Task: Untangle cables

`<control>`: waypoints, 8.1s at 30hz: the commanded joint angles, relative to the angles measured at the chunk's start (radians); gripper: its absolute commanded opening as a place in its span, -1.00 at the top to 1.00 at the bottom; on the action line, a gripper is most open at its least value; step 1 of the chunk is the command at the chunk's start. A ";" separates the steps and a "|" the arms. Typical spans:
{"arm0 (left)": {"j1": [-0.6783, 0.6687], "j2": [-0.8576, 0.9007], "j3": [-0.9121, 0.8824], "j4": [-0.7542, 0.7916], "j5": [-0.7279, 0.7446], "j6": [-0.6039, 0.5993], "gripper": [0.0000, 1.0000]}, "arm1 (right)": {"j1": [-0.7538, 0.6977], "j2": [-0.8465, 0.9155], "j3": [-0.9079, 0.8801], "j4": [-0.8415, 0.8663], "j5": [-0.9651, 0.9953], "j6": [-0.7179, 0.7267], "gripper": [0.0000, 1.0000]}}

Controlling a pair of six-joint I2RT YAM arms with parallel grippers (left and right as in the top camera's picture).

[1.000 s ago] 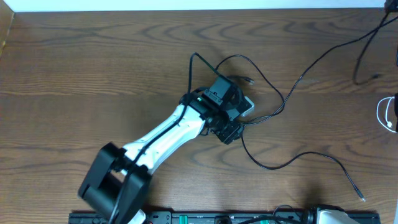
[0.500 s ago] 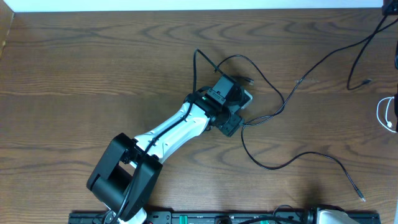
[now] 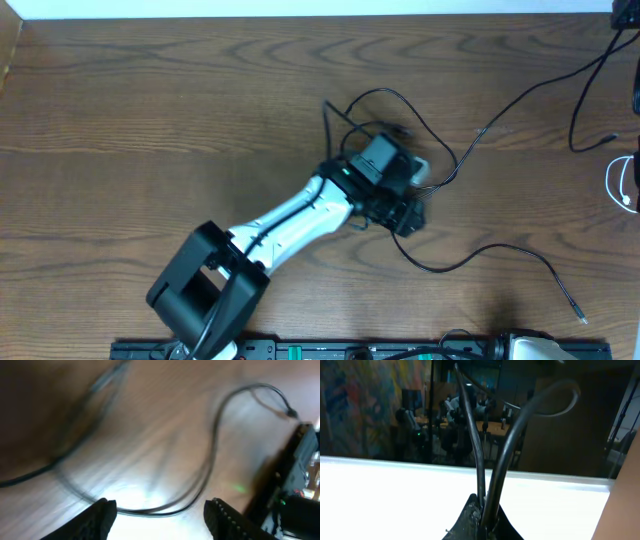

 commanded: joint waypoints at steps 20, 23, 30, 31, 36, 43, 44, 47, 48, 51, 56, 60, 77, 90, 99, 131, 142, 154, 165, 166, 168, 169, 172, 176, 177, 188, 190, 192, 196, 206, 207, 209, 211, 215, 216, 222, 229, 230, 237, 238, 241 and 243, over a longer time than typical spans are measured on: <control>-0.071 0.194 -0.001 0.295 -0.354 0.425 -0.04 | -0.002 -0.043 0.013 -0.032 -0.081 0.011 0.98; -0.071 0.221 -0.001 0.304 -0.354 0.425 -0.04 | -0.002 -0.044 0.013 -0.048 -0.080 0.007 0.98; -0.071 0.227 -0.001 0.308 -0.354 0.424 0.04 | -0.002 -0.043 0.013 -0.064 -0.081 0.007 0.98; -0.071 0.227 -0.001 0.308 -0.354 0.423 0.04 | -0.002 -0.043 0.013 -0.064 -0.081 0.007 0.98; -0.064 0.222 0.002 0.324 -0.360 0.405 -0.08 | -0.002 -0.043 0.013 -0.070 -0.081 0.007 0.98; -0.051 0.155 0.008 0.243 -0.369 0.227 0.04 | -0.002 -0.043 0.013 -0.074 -0.081 0.007 0.98; -0.051 0.139 0.008 0.211 -0.369 0.210 0.12 | -0.002 -0.043 0.013 -0.074 -0.080 0.007 0.98; -0.054 0.069 0.008 0.074 -0.369 0.113 0.21 | -0.002 -0.040 0.013 -0.074 -0.081 0.007 0.98; -0.054 0.046 0.008 0.035 -0.369 0.083 0.25 | -0.002 -0.038 0.013 -0.074 -0.081 0.007 0.98; -0.054 -0.031 0.008 -0.068 -0.350 -0.001 0.30 | -0.002 -0.031 0.013 -0.076 -0.081 0.007 0.98; -0.057 -0.069 0.008 -0.127 -0.124 -0.005 0.30 | -0.002 -0.027 0.013 -0.090 -0.081 0.007 0.98; -0.095 -0.045 -0.004 -0.130 -0.058 -0.065 0.29 | -0.002 -0.027 0.013 -0.089 -0.081 0.007 0.98; -0.285 0.020 -0.004 -0.114 -0.656 -0.824 -0.11 | -0.002 -0.027 0.013 -0.100 -0.081 0.007 0.98; -0.315 0.146 -0.004 -0.035 -0.755 -0.825 -0.14 | -0.002 -0.029 0.013 -0.116 -0.081 0.007 0.98; -0.312 0.190 -0.004 -0.005 -0.848 -0.697 -0.11 | -0.002 -0.031 0.013 -0.116 -0.081 0.007 0.98; -0.018 0.341 -0.004 0.157 -0.505 -0.349 0.08 | -0.002 -0.083 0.013 -0.115 -0.081 -0.011 0.98; -0.016 0.369 -0.004 0.159 -0.511 -0.214 -0.22 | -0.002 -0.095 0.013 -0.116 -0.081 -0.011 0.98; 0.040 0.457 -0.004 0.152 -0.529 -0.182 0.52 | -0.002 -0.128 0.013 -0.116 -0.081 -0.011 0.98; 0.089 0.418 -0.003 -0.087 -0.533 -0.066 0.86 | -0.002 -0.125 0.013 -0.116 -0.070 -0.082 0.98; 0.097 0.399 -0.003 -0.124 -0.533 -0.066 0.86 | -0.002 -0.122 0.013 -0.116 -0.045 -0.083 0.98; 0.114 0.349 -0.003 -0.190 -0.534 -0.066 0.85 | -0.002 -0.118 0.013 -0.118 0.017 -0.084 0.98; 0.124 0.315 -0.003 -0.223 -0.538 -0.066 0.86 | -0.002 -0.115 0.013 -0.121 0.056 -0.083 0.98; 0.155 0.193 -0.003 -0.299 -0.565 -0.066 0.86 | -0.005 -0.103 0.013 -0.142 0.175 -0.095 0.98; 0.211 -0.060 -0.003 -0.374 -0.632 -0.066 0.85 | -0.026 -0.071 0.013 -0.196 0.338 -0.148 0.98; 0.222 -0.110 -0.003 -0.383 -0.644 -0.066 0.85 | -0.031 -0.065 0.013 -0.203 0.356 -0.151 0.98; 0.655 -0.934 -0.002 -0.441 -0.668 -0.022 0.86 | -0.117 0.024 0.013 -0.262 0.399 -0.149 0.98; 0.764 -1.045 -0.002 -0.444 -0.668 0.008 0.86 | -0.125 0.026 0.013 -0.266 0.399 -0.149 0.98; 0.853 -1.126 -0.002 -0.456 -0.668 0.044 0.86 | -0.132 0.026 0.013 -0.269 0.399 -0.149 0.98; 0.991 -1.218 -0.002 -0.499 -0.668 0.080 0.85 | -0.150 0.026 0.013 -0.276 0.400 -0.145 0.98; 1.076 -1.185 -0.002 -0.532 -0.611 0.077 0.86 | -0.253 0.038 0.011 -0.334 0.401 -0.048 0.98; 1.076 -1.176 -0.002 -0.535 -0.612 0.077 0.86 | -0.273 0.044 0.011 -0.343 0.404 -0.027 0.98; 1.076 -1.159 -0.002 -0.541 -0.611 0.077 0.86 | -0.317 0.061 0.011 -0.367 0.438 0.036 0.98; 1.076 -1.145 -0.002 -0.542 -0.603 0.080 0.86 | -0.364 0.083 0.010 -0.397 0.478 0.100 0.98; 1.076 -1.125 -0.002 -0.543 -0.603 0.081 0.85 | -0.489 0.150 0.004 -0.481 0.511 0.279 0.98; 1.076 -1.122 -0.002 -0.543 -0.603 0.081 0.85 | -0.519 0.167 -0.003 -0.501 0.509 0.328 0.98; 1.076 -1.099 -0.002 -0.541 -0.566 0.081 0.85 | -0.648 0.262 -0.107 -0.502 0.220 0.389 0.98; 1.076 -1.052 -0.002 -0.541 -0.422 0.089 0.86 | -0.687 0.446 -0.189 -0.501 -0.447 0.262 0.98; 1.076 -1.043 -0.002 -0.541 -0.379 0.098 0.86 | -0.683 0.478 -0.189 -0.512 -0.539 0.250 0.97; 1.075 -0.990 -0.002 -0.541 -0.046 0.192 0.86 | -0.578 0.586 -0.189 -0.591 -0.853 0.041 0.97; 1.072 -0.982 -0.002 -0.541 0.000 0.210 0.86 | -0.554 0.586 -0.189 -0.599 -0.862 0.002 0.98; 1.056 -0.951 -0.002 -0.541 0.115 0.258 0.86 | -0.460 0.578 -0.189 -0.620 -0.906 -0.108 0.90; 1.038 -0.932 -0.002 -0.541 0.137 0.273 0.85 | -0.391 0.571 -0.188 -0.643 -0.917 -0.181 0.41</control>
